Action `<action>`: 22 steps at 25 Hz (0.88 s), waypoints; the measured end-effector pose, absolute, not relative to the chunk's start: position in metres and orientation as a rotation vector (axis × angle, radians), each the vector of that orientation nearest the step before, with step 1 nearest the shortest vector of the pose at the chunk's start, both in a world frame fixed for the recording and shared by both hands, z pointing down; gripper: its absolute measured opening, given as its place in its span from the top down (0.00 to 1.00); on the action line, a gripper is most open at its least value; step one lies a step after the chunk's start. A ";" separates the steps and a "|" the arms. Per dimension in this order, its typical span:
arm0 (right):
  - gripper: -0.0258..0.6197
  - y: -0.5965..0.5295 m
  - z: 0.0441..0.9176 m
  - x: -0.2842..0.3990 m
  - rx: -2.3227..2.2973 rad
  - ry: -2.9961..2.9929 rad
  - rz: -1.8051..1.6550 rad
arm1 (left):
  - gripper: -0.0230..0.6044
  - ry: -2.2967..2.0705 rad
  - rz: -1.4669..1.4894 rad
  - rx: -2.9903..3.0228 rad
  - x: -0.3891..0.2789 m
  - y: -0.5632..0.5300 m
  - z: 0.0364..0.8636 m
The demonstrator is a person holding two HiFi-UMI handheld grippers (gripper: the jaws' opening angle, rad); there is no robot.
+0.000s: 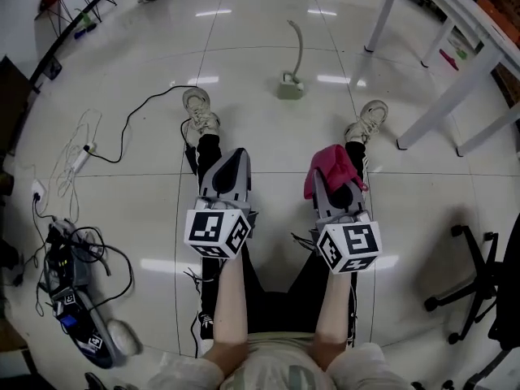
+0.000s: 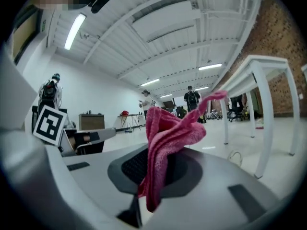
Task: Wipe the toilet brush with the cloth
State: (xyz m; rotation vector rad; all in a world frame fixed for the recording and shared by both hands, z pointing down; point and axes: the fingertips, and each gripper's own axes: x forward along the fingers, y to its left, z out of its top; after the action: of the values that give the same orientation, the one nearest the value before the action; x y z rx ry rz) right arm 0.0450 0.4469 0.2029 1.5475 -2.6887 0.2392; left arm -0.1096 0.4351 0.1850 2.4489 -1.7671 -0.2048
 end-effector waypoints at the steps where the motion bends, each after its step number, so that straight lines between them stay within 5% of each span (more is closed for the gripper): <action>1: 0.91 0.458 0.200 0.048 1.550 -2.671 0.196 | 0.96 -1.780 -0.221 2.454 -0.108 0.450 0.183; 22: 0.91 0.529 0.179 0.061 1.627 -2.795 0.141 | 0.96 -1.860 -0.224 2.501 -0.107 0.530 0.178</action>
State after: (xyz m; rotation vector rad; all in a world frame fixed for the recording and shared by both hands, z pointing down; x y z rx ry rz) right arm 0.0611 0.5286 0.1787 1.6271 -2.7952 0.1410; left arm -0.1070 0.5305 0.1781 2.5012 -1.8604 -0.2244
